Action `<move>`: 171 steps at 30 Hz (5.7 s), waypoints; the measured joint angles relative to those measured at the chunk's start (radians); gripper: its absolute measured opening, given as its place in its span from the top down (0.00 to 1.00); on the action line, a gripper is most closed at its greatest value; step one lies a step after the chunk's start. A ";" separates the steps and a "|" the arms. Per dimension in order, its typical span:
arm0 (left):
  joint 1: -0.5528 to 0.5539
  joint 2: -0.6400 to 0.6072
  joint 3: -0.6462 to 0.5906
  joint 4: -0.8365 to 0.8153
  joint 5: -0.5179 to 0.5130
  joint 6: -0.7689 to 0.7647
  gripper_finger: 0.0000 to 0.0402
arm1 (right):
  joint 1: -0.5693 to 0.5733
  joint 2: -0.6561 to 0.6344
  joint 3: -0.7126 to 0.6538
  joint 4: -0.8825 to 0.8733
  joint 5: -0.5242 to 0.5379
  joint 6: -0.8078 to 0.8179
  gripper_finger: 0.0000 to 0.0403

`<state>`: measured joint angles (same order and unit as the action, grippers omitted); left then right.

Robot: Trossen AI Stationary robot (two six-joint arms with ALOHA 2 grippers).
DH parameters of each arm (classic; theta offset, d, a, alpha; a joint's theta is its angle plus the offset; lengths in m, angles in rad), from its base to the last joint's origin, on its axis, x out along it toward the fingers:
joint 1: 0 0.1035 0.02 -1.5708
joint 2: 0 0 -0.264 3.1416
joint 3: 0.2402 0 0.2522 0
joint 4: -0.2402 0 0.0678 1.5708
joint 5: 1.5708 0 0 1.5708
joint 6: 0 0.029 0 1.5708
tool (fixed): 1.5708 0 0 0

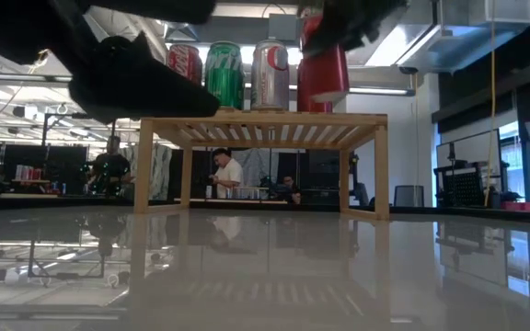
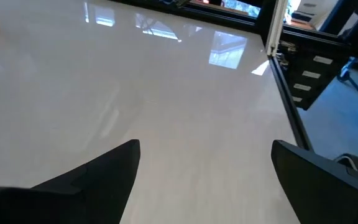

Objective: Place canned beverage on shelf
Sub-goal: Put the red soda can on the shelf aligned with the other red soda can, then return to Home Position

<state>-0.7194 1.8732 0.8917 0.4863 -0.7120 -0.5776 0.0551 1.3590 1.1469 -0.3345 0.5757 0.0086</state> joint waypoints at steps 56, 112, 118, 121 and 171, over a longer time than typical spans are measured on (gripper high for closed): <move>0.082 0.000 0.000 -0.006 0.027 0.036 0.12 | -0.206 0.038 0.032 0.077 -0.168 -0.048 0.14; 0.266 -0.037 -0.001 -0.056 0.369 0.306 0.63 | 0.306 -0.474 -0.538 0.178 -0.234 0.196 0.89; 0.311 -0.146 -0.115 -0.027 0.379 0.390 0.96 | 0.305 -0.555 -0.653 0.281 -0.241 0.171 0.98; 0.339 -0.235 -0.248 0.087 0.385 0.397 0.98 | 0.305 -0.590 -0.705 0.342 -0.267 0.127 0.99; 0.588 -1.497 -0.885 -0.104 0.548 0.424 0.97 | 0.304 -1.269 -1.092 0.257 -0.360 0.063 0.98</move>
<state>-0.1310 0.3759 0.0071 0.3824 -0.1639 -0.1539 0.3595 0.0903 0.0550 -0.0771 0.2161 0.0714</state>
